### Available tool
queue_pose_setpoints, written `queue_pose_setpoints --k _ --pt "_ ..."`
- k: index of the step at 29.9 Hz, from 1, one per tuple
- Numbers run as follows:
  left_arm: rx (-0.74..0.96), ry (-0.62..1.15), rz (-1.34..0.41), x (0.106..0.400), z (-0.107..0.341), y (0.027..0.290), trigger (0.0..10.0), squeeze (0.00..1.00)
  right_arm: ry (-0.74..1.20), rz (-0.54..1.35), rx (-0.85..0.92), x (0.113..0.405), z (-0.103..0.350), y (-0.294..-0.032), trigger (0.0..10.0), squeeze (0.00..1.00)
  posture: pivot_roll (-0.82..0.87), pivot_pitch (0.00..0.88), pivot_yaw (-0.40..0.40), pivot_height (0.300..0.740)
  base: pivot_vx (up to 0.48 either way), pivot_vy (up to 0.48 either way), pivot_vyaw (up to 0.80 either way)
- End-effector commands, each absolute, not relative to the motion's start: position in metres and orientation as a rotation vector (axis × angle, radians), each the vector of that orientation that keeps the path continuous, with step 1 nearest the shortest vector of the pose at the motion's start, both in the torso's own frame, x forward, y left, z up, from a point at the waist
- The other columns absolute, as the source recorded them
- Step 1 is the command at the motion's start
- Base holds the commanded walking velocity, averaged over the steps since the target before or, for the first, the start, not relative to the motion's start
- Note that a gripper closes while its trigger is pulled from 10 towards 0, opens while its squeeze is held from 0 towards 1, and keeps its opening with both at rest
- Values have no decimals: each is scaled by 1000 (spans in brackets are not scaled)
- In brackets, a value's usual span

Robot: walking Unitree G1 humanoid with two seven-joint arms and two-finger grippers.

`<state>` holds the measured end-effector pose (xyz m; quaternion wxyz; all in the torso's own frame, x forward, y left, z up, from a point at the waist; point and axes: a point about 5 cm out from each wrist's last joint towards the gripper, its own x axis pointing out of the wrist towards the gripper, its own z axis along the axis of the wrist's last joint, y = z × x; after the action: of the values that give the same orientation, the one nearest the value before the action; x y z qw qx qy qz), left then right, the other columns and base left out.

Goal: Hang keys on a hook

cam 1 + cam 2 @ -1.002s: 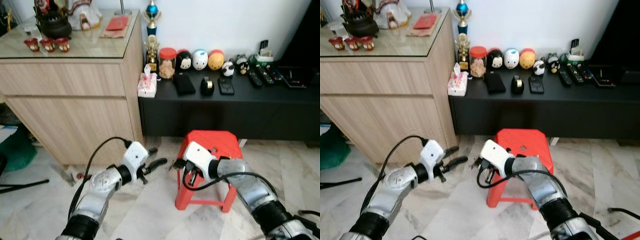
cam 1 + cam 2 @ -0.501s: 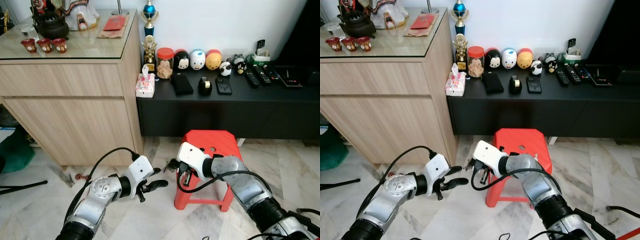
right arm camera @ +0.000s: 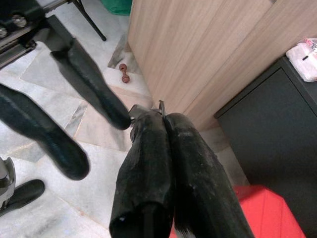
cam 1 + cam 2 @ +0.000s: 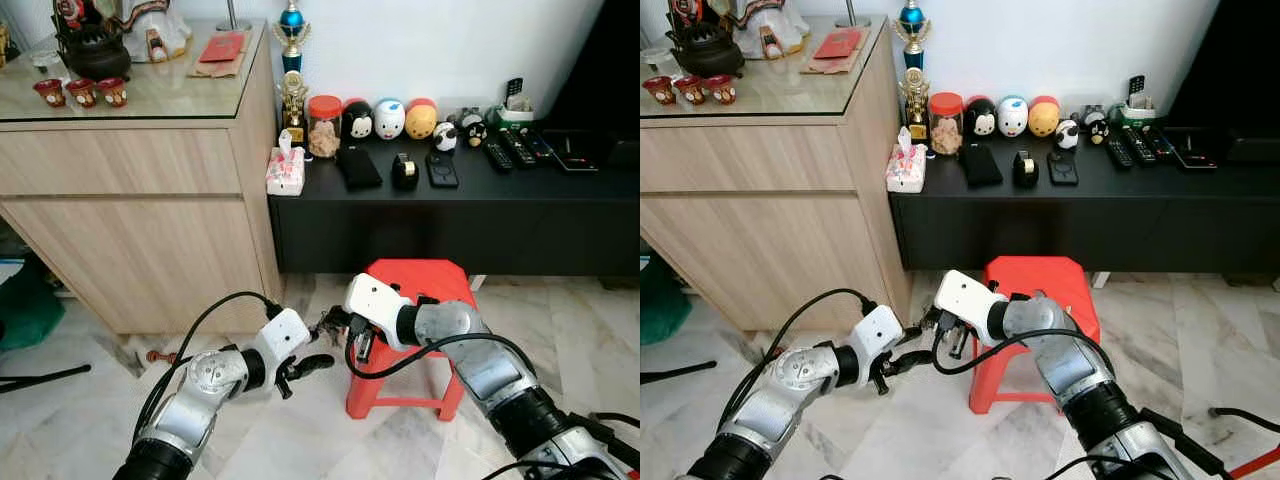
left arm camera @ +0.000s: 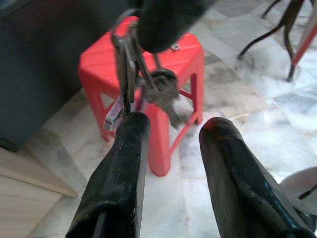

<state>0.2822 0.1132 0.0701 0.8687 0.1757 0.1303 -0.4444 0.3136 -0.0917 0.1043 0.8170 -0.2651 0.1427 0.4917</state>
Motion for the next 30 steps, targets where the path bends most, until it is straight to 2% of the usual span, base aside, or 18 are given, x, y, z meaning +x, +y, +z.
queue_pose_setpoints --k 1,30 --pt "389 260 -911 287 74 115 10000 0 268 1055 -570 313 112 -87 10000 0 -81 0 -9 740 0 0 0" --pt "396 192 -743 304 81 122 10000 0 267 1071 -550 311 113 -80 10000 0 -80 0 -17 740 0 0 0"
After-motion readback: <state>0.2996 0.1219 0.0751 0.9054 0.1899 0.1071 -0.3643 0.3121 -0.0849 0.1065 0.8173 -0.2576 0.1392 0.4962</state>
